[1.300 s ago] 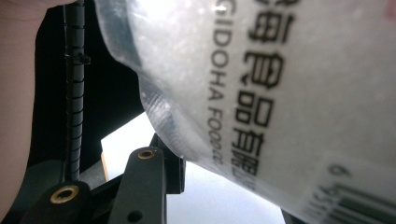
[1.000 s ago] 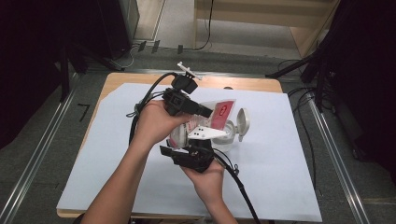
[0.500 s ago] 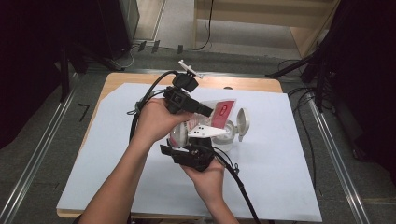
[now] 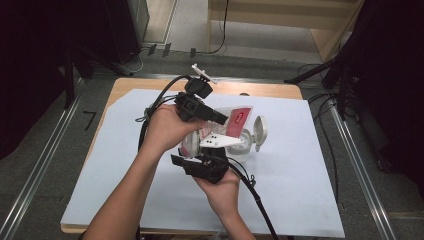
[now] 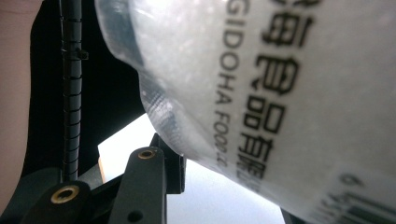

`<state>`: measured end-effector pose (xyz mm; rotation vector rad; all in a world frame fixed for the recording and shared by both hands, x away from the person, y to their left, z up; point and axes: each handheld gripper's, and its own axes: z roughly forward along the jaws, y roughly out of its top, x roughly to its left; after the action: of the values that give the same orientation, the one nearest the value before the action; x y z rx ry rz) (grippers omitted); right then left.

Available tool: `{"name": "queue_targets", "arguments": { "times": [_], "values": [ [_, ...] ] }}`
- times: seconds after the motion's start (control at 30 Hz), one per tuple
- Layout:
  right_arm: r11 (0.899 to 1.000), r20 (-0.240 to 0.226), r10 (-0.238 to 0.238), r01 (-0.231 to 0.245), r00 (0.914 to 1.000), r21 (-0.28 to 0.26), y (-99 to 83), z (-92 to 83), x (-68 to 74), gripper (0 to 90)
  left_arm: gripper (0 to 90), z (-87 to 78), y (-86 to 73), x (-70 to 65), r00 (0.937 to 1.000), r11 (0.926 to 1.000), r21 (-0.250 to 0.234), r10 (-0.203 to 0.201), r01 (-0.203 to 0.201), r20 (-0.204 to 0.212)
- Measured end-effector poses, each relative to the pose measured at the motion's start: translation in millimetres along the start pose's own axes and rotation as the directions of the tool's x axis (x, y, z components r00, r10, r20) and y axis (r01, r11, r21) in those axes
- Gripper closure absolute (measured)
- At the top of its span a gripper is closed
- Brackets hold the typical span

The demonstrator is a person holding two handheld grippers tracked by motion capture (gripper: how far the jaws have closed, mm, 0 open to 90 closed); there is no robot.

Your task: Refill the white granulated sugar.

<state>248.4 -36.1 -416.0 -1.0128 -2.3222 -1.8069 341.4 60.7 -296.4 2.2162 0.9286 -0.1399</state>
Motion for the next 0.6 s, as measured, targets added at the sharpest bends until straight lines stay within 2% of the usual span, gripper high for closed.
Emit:
{"name": "queue_targets", "arguments": {
  "times": [0.3,0.43,0.6],
  "values": [
    [1.0,0.009,-0.008,0.008,0.9999,0.002,-0.5,0.2,-0.8,63.0,85.3,0.8,0.2,0.7,1.0,1.0,0.001,0.004,-0.004,0.002],
    [0.999,0.02,-0.032,0.032,0.9993,0.011,-0.7,0.4,-0.3,62.9,85.4,0.7,0.1,0.9,1.0,1.0,0.002,0.001,-0.001,0.004],
    [0.999,0.026,-0.037,0.036,0.999,0.01,-1.3,0.8,0.7,63.2,85.5,0.6,0.0,0.2,0.9999,0.9999,0.003,0.011,-0.011,-0.002]
  ]
}}
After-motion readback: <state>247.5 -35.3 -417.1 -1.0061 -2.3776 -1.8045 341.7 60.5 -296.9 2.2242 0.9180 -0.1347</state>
